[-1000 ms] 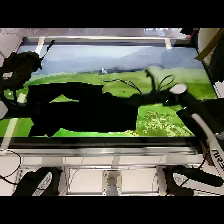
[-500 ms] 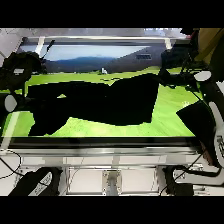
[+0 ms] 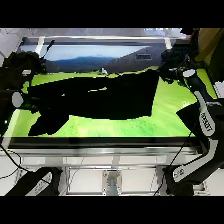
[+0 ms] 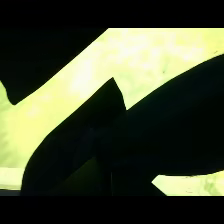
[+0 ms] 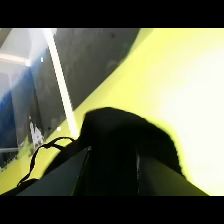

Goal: Fold the clothes and pants, and hang the long-sleeved shirts on hangers.

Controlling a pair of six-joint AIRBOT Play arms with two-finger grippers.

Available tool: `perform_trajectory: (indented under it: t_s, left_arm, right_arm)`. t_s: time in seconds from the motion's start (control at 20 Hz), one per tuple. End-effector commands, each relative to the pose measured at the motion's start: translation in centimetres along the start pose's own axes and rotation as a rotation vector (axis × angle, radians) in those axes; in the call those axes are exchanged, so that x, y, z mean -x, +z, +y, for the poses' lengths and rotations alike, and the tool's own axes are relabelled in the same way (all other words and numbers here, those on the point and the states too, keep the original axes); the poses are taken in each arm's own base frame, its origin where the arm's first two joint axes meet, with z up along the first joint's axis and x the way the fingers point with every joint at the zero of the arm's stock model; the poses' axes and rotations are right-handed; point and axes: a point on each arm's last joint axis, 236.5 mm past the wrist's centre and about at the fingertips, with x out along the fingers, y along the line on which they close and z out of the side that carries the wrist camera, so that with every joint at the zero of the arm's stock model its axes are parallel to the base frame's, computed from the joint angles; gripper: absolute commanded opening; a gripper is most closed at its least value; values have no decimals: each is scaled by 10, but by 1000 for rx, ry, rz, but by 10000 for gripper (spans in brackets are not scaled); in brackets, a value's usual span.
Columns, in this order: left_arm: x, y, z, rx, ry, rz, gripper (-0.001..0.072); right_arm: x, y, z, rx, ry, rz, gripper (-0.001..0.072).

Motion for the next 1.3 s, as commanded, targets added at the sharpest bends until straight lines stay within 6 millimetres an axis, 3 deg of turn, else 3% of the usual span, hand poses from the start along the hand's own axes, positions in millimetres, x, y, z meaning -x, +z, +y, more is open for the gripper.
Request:
perform_trajectory:
  t_s: [0.0,0.1,0.2,0.25,0.35,0.4,0.55,0.65,0.75,0.85,0.95,1.0,1.1,1.25]
  left_arm:
    - [0,1,-10,21,-41,0,5]
    - [1,0,-9,22,-40,-1,5]
    - [1,-3,-9,20,-40,15,6]
    - [1,-8,-9,19,-37,32,64]
    - [7,-16,-3,18,-16,61,653]
    - [16,-16,6,48,20,42,702]
    - [77,-8,64,207,225,-149,702]
    - [113,-45,107,409,348,-183,702]
    - [121,-114,134,615,450,-111,700]
    - [109,-173,139,784,491,-24,632]
    - [86,-211,131,966,463,45,389]
    - [73,-223,126,1061,432,64,339]
    - [47,-233,120,1234,356,67,340]
    - [18,-237,121,1345,268,88,385]
  right_arm:
    - [7,10,10,61,19,47,316]
    - [40,11,9,187,6,143,316]
    - [89,15,4,307,-20,198,318]
    - [115,17,0,339,-54,210,318]
    - [174,18,-12,408,-136,231,318]
    - [198,14,-18,429,-163,239,318]
    - [248,-3,-37,406,-205,212,318]
    - [256,-27,-50,360,-211,235,318]
    - [248,-58,-59,312,-190,296,318]
    - [232,-91,-54,247,-117,364,318]
    - [220,-117,-45,235,-70,421,319]
    - [216,-127,-40,249,-61,445,318]
    - [210,-140,-26,286,-37,476,318]
    - [203,-155,-8,331,-6,502,318]
